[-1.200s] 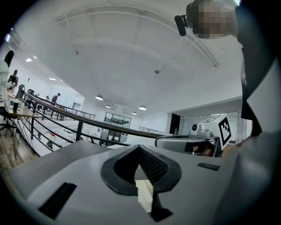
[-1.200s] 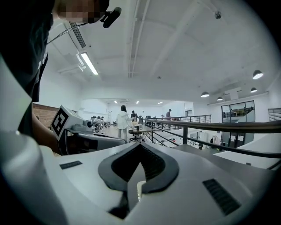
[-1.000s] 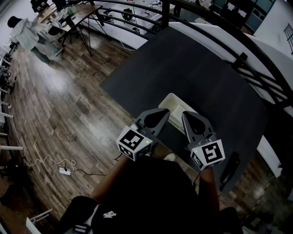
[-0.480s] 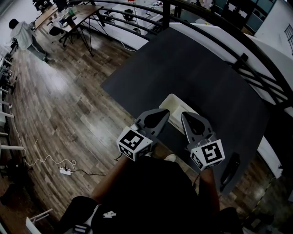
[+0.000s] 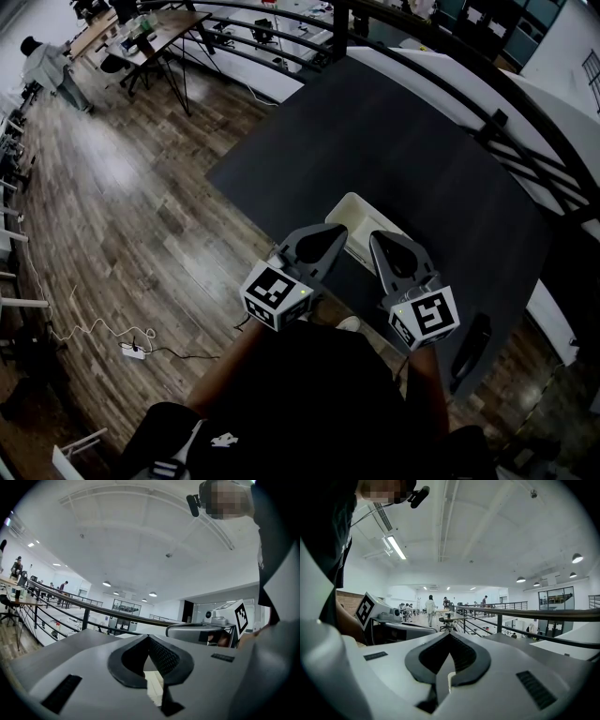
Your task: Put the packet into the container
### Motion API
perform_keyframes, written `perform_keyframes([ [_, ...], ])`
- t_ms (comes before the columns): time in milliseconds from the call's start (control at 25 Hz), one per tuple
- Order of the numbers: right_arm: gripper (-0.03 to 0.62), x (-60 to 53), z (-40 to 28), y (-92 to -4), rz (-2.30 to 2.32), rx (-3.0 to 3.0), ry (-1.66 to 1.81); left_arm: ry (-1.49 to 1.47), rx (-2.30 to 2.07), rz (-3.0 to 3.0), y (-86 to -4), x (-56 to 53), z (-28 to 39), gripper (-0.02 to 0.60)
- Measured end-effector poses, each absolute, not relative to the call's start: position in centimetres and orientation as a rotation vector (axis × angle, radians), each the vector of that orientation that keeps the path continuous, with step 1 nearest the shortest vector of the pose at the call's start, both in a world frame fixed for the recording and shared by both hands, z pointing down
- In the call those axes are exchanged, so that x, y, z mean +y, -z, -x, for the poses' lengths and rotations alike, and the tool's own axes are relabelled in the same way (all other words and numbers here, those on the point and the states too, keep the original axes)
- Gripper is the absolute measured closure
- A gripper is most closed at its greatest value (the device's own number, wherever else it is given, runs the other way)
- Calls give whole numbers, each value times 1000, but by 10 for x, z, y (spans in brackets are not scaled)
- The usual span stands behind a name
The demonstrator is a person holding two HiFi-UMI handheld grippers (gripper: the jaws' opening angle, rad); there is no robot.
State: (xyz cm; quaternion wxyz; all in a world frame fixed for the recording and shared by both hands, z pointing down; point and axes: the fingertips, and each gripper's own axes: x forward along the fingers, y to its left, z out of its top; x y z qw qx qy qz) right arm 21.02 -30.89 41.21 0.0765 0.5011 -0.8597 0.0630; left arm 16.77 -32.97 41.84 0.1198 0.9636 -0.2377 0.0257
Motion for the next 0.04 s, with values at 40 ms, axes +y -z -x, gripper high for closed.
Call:
perform_keyframes([
  [40, 591, -309, -210, -412, -1500, -2574, -185, -72, -697, -2817, -418, -330, -168, 577],
])
